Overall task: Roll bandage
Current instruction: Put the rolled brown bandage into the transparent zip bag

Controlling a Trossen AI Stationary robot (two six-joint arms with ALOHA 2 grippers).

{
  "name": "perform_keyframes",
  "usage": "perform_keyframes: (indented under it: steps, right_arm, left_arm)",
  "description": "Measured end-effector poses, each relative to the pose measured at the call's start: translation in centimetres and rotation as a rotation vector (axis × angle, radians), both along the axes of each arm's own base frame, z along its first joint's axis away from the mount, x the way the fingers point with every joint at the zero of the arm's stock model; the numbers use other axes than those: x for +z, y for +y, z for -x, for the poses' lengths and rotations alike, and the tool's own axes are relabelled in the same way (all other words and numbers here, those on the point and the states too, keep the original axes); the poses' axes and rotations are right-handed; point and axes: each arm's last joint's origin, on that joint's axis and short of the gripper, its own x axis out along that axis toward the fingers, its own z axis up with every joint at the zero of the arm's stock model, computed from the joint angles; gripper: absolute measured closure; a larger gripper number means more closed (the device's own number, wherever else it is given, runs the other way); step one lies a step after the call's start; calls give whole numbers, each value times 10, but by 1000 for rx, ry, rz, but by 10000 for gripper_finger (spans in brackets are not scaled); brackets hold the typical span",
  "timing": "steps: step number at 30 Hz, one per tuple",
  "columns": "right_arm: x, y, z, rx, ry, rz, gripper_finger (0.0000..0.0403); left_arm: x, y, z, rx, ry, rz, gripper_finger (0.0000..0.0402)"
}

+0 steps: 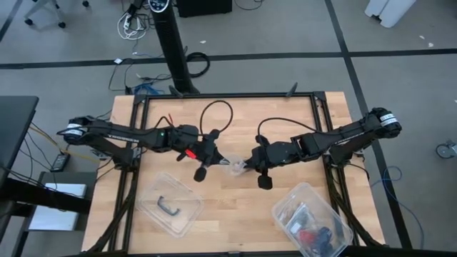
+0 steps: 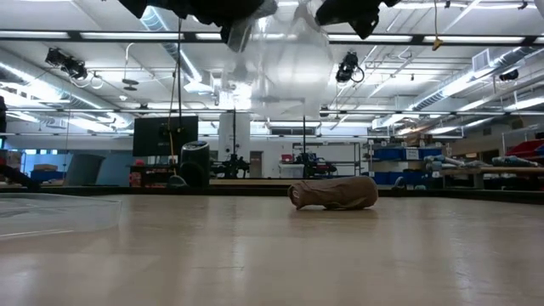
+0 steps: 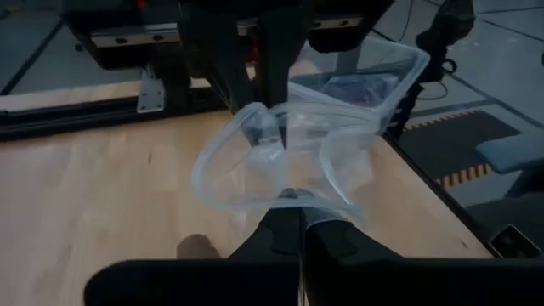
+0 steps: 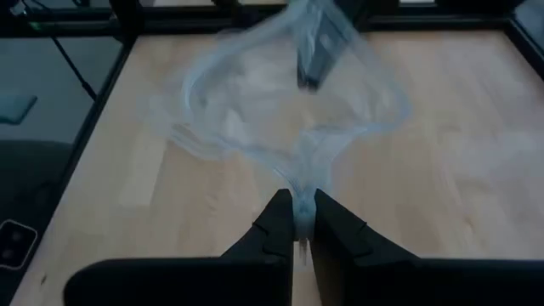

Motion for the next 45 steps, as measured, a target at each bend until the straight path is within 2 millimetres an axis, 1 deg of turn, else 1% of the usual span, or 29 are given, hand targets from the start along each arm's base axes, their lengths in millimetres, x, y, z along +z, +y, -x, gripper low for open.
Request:
perform_keyframes:
  steps: [2,8,11,16,19,23,26,29,33,38,42,45]
  right_arm:
    - [1,0,0,4,-9,1,383]
    - [-4,1,-3,13,13,1,383]
    - [-5,3,-2,14,24,-4,383]
    - [-7,6,-1,11,39,6,383]
    - [-14,6,-5,0,68,10,383]
    - [-21,4,-9,-12,93,17,380]
    - [-23,2,-9,-26,116,14,360]
    - [-21,2,-6,-30,118,10,340]
    - [-18,5,-2,-15,119,17,320]
    - [-17,7,2,-26,120,39,292]
    - [-16,11,4,-43,113,68,261]
    - [-14,11,5,-70,101,101,233]
  left_arm:
    - [-3,-2,-4,1,-14,-5,401]
    - [-19,-6,-18,16,3,-27,401]
    - [-22,-6,-22,23,-9,-28,401]
    - [-19,-6,-25,29,-87,-68,401]
    - [-27,-4,-21,40,-159,-69,401]
    - [-47,4,-9,73,-214,-36,401]
    - [-57,6,0,74,-272,-6,401]
    - [-66,6,11,70,-277,-3,401]
    - [-67,7,28,70,-284,-3,401]
    - [-68,8,54,78,-308,-9,401]
    - [-72,8,73,92,-323,-13,401]
    - [-76,9,83,92,-333,-13,401]
